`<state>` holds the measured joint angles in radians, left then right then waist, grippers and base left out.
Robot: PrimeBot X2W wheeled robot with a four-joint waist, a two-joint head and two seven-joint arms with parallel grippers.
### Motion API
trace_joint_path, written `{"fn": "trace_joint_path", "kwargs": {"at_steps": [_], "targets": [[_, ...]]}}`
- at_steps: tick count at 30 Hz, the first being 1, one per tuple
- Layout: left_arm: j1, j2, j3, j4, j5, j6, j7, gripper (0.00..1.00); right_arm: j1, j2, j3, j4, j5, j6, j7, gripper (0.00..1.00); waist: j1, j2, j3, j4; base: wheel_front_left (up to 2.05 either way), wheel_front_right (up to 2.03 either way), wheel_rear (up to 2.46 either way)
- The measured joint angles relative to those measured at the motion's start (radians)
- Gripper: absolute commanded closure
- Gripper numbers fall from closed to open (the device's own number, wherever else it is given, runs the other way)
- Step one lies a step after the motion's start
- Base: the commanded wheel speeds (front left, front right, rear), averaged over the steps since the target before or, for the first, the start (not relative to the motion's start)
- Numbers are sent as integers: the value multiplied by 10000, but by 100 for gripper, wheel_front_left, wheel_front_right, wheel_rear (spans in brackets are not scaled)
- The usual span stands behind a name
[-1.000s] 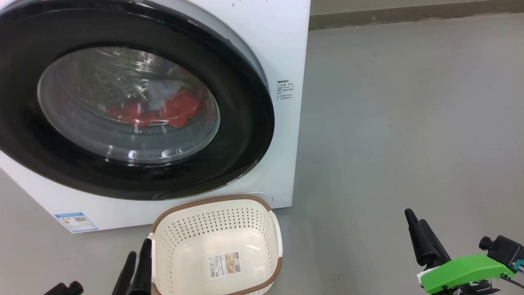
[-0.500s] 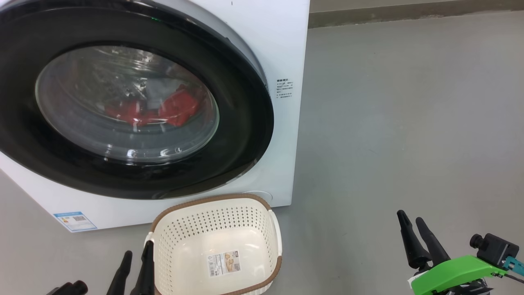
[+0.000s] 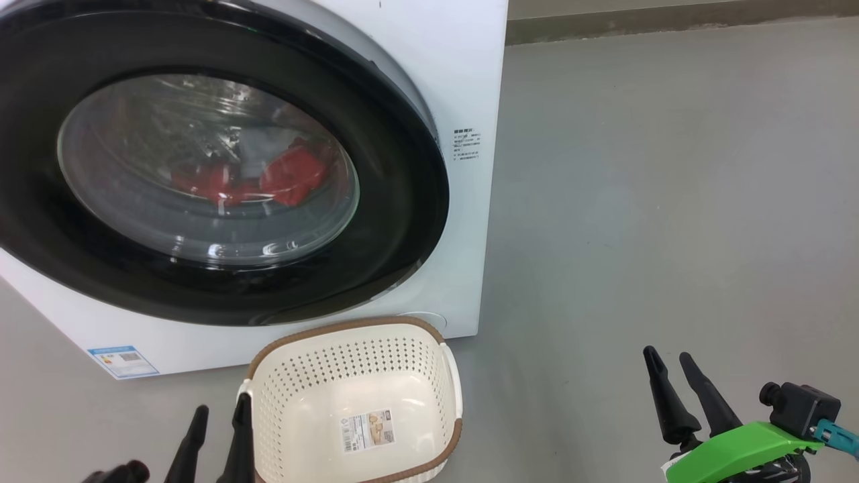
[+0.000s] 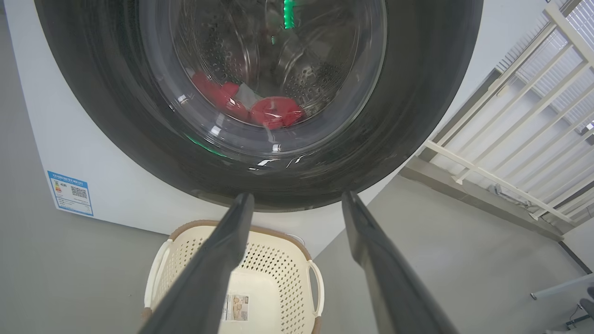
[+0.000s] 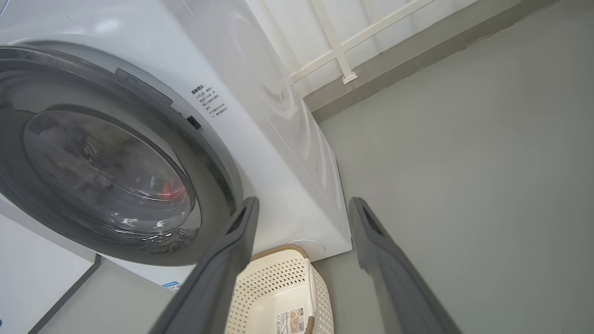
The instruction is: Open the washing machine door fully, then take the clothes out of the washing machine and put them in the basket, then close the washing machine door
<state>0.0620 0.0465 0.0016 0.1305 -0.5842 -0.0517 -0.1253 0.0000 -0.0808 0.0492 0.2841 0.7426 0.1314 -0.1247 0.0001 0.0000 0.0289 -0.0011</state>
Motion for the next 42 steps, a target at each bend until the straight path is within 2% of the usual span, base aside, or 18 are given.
{"fn": "trace_joint_path", "kwargs": {"at_steps": [26, 42], "targets": [[419, -23, 234, -414, 2786, -17, -727, 0, 214, -134, 267, -50, -2092, 0, -725, 0, 0, 0, 69, 8, 0, 0, 0], [419, -21, 293, -207, 3751, -205, -1156, 0, 425, -98, -67, -63, -3528, 0, -1149, 0, 0, 0, 200, 18, 0, 0, 0]]}}
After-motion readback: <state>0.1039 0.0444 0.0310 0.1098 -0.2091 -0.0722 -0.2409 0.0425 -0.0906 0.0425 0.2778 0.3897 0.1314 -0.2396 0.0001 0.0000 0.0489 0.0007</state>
